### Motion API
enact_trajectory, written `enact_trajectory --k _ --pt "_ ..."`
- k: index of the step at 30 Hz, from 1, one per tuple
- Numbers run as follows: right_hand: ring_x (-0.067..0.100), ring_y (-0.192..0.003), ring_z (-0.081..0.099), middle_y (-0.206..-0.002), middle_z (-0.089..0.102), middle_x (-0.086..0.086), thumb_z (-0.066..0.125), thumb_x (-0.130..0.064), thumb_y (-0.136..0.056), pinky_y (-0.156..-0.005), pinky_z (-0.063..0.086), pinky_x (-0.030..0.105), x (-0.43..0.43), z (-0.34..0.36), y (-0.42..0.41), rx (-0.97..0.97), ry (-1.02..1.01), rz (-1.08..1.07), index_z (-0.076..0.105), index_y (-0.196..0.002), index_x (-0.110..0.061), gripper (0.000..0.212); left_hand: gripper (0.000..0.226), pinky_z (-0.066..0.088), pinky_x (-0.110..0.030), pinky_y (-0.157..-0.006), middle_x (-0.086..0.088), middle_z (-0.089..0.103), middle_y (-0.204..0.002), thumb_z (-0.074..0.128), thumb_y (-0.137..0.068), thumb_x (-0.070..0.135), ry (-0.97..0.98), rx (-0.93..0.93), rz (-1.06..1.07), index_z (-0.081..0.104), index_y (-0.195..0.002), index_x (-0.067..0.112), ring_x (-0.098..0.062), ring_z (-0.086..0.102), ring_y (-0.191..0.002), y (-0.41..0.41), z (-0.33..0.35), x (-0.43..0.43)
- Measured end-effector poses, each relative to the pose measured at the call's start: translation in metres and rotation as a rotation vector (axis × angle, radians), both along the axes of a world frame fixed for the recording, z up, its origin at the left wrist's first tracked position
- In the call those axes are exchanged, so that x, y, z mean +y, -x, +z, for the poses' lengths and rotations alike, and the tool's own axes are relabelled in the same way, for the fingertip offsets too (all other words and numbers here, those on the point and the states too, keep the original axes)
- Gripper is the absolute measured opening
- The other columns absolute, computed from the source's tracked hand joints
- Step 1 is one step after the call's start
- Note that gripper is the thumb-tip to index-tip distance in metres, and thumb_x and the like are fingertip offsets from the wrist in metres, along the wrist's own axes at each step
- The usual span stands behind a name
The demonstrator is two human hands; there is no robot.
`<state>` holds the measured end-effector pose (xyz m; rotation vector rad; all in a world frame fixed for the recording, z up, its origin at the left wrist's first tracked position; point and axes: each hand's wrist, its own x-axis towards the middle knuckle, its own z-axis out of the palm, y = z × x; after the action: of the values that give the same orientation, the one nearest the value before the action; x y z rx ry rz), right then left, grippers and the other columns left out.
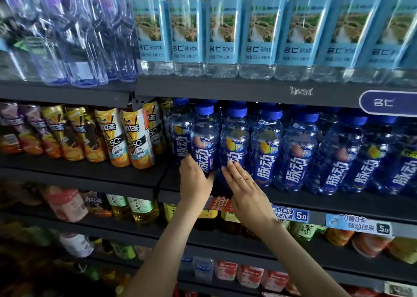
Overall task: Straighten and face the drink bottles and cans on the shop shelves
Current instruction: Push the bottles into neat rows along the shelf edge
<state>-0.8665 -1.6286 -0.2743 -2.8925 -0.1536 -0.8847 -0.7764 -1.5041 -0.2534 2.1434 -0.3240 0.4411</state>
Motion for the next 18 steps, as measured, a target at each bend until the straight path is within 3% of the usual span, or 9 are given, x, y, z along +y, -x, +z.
enact_trajectory --k 2,6,9,12,15,18 --pt "0.009 -0.146 0.000 -0.156 0.022 0.004 0.059 0.000 -0.075 -0.117 0.009 0.030 0.006 0.002 -0.001 -0.007 -0.038 0.035 0.028 -0.148 -0.011 0.079 0.074 0.042 -0.038 -0.099 -0.013 0.046 -0.127 0.075 -0.078 0.032 -0.015 -0.009 -0.045 0.035 -0.133 0.003 -0.028 0.043 -0.121 0.000 0.001 0.005" --pt "0.014 -0.144 0.016 -0.155 0.026 0.006 0.040 -0.013 -0.090 -0.113 0.028 0.033 0.033 0.001 -0.013 -0.056 -0.124 0.087 0.029 -0.147 -0.010 0.058 0.064 0.038 -0.029 -0.098 -0.011 0.046 -0.130 0.067 -0.085 0.032 0.001 -0.070 -0.075 0.038 -0.135 0.004 -0.024 0.043 -0.124 0.000 -0.004 0.030" --pt "0.019 -0.141 0.028 -0.151 0.033 0.008 0.048 -0.012 -0.093 -0.108 0.038 0.035 0.066 0.002 -0.024 -0.078 -0.305 0.120 0.032 -0.147 -0.011 0.056 0.045 0.036 -0.017 -0.088 -0.011 0.053 -0.123 0.062 -0.090 0.025 -0.004 -0.125 0.019 0.048 -0.127 0.004 -0.025 0.051 -0.115 -0.009 -0.008 0.063" --pt "0.024 -0.130 0.045 -0.151 0.034 0.006 0.053 -0.015 -0.095 -0.103 0.043 0.032 0.101 0.008 -0.048 -0.030 -0.463 0.132 0.028 -0.149 -0.015 0.059 0.037 0.043 -0.024 -0.084 -0.013 0.056 -0.118 0.064 -0.088 0.016 0.005 -0.196 0.141 0.053 -0.121 0.004 -0.029 0.056 -0.109 -0.031 -0.007 0.104" --pt "0.026 -0.119 0.052 -0.149 0.035 0.006 0.056 -0.017 -0.094 -0.096 0.039 0.022 0.142 0.012 -0.081 0.022 -0.616 0.074 0.025 -0.149 -0.016 0.062 0.044 0.053 -0.039 -0.083 -0.015 0.051 -0.123 0.063 -0.088 0.016 0.010 -0.154 0.227 0.047 -0.128 0.005 -0.031 0.055 -0.112 -0.057 -0.003 0.150" --pt "0.019 -0.137 0.033 -0.151 0.032 0.007 0.060 -0.020 -0.092 -0.099 0.024 0.011 0.180 0.016 -0.117 0.021 -0.796 -0.009 0.022 -0.150 -0.011 0.070 0.054 0.051 -0.038 -0.087 -0.018 0.047 -0.128 0.065 -0.088 0.017 -0.026 -0.123 0.227 0.041 -0.134 0.003 -0.032 0.052 -0.116 -0.087 0.000 0.192"
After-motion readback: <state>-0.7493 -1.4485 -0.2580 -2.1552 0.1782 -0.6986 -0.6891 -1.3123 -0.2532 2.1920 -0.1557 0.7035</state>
